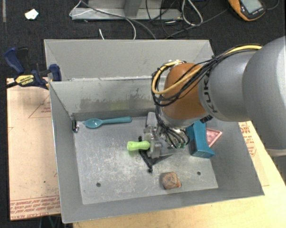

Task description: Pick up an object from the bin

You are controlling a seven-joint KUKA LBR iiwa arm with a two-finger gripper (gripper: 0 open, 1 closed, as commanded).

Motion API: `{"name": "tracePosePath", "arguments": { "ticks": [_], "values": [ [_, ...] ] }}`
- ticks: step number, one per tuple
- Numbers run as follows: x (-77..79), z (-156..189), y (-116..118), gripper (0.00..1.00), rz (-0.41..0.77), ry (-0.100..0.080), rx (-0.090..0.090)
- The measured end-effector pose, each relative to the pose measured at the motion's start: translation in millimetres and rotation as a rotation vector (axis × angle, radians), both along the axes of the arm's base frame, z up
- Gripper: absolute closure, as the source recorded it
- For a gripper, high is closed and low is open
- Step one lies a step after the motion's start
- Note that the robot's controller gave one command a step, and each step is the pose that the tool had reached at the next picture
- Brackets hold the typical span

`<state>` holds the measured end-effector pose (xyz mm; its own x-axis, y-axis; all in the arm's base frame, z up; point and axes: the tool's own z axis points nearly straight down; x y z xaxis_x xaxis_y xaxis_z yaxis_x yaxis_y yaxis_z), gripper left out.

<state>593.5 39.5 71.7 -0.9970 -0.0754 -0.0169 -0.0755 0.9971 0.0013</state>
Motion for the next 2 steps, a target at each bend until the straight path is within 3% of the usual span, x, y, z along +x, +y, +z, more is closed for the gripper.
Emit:
{"name": "tracePosePath", "arguments": {
  "ticks": [1, 2],
  "values": [
    [0.6, 67.5, -1.0, 1.00, -0.021, 0.003, 0.001],
    [-9.2, 142.4, -4.7, 1.00, 0.050, 0.007, 0.000]
  ]
}}
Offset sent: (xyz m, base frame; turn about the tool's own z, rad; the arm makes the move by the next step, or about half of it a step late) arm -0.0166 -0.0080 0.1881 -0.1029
